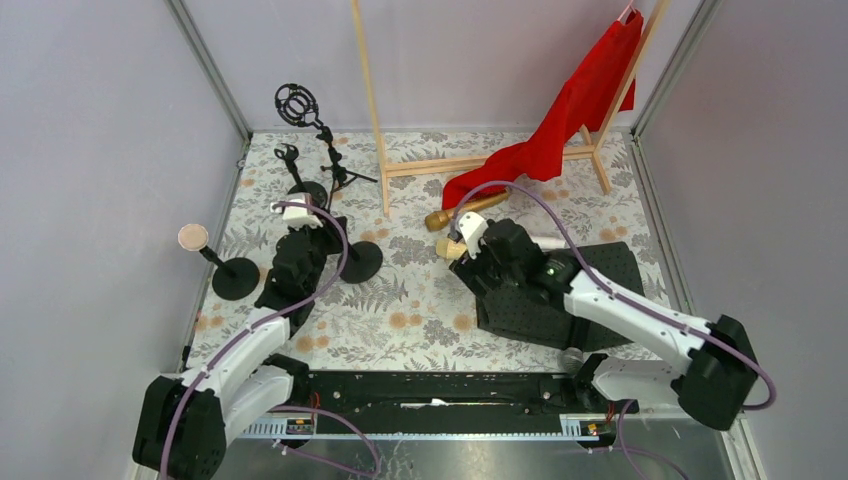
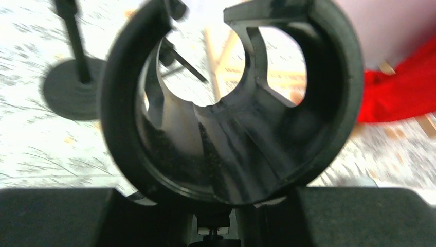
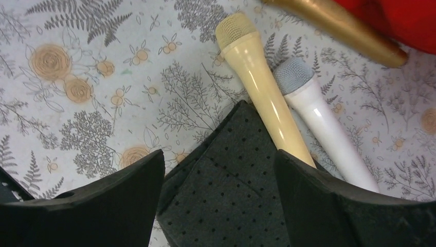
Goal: Attach the microphones to the stand
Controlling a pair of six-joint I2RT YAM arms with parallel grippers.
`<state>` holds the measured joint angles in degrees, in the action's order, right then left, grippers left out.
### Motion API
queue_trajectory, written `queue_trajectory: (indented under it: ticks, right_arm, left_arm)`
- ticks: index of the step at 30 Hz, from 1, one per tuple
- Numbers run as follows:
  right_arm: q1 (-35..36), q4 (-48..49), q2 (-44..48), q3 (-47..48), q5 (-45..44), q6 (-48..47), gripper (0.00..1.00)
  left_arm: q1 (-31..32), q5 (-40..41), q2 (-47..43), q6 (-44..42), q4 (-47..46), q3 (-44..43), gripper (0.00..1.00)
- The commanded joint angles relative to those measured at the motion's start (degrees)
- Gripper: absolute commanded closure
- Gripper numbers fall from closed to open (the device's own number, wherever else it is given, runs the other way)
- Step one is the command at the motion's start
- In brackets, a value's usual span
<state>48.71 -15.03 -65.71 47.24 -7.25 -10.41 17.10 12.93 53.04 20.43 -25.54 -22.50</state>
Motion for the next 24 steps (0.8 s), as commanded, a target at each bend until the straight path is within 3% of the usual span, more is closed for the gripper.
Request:
queue_trajectory:
  ticks: [1, 11, 24]
  right_arm:
    - [-3.8, -7.7, -6.9, 7.1, 11.6, -9.1, 0.16]
    - [-9.6, -14.4, -23.6, 19.8, 20.6, -24.9, 0.16]
    - [-13.6, -16.7, -38.9, 30.6, 21.7, -27.7, 0.17]
  left_arm:
    - [1.8, -9.8, -4.6, 4.4, -0.1, -3.1, 1.00]
    - [2.2, -15.1, -14.4, 3.8, 6.3, -1.0, 1.00]
    - [2.3, -19.0, -16.3, 2.4, 5.9, -0.2, 1.00]
